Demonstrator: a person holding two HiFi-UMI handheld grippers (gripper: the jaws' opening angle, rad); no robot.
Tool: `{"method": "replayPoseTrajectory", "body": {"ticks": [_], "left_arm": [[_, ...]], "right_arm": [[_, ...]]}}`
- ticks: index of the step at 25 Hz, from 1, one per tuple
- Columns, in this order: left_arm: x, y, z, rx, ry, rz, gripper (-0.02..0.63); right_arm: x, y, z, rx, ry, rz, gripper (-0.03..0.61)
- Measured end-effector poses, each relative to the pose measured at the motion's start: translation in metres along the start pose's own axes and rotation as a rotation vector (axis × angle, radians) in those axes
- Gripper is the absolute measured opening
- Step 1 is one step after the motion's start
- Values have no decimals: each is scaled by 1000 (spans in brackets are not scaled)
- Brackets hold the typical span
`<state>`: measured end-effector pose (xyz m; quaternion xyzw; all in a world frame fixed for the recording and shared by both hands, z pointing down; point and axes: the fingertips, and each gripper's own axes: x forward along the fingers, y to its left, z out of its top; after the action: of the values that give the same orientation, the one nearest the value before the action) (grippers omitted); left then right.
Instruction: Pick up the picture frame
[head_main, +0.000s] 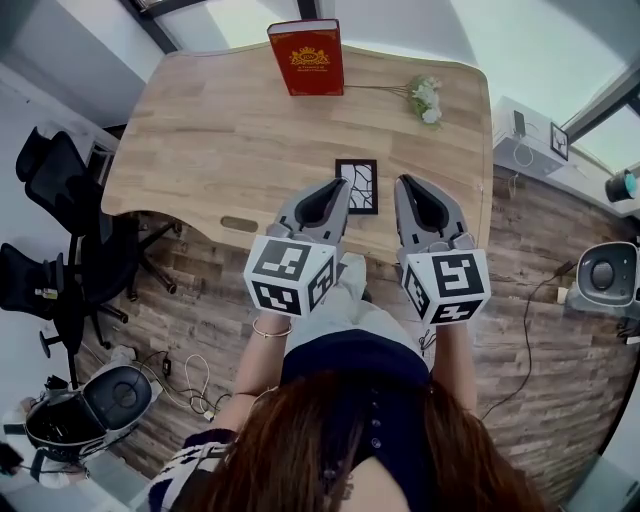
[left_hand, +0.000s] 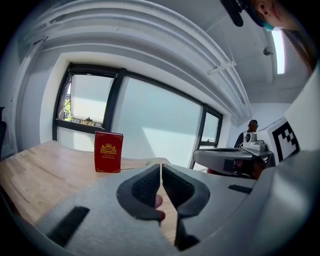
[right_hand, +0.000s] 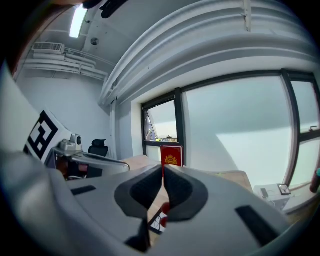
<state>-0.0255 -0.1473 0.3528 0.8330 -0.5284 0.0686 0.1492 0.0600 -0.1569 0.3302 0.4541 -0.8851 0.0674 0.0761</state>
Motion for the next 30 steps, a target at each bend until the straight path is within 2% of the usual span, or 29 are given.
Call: {"method": "replayPoseTrajectory", "body": {"ticks": [18, 30], "left_arm": [[59, 50, -38, -7, 159, -51, 31], [84, 71, -88, -49, 307, -79, 32]], "right_arm": [[71, -12, -58, -76, 187, 49, 28], [95, -18, -108, -35, 317, 70, 28]]}}
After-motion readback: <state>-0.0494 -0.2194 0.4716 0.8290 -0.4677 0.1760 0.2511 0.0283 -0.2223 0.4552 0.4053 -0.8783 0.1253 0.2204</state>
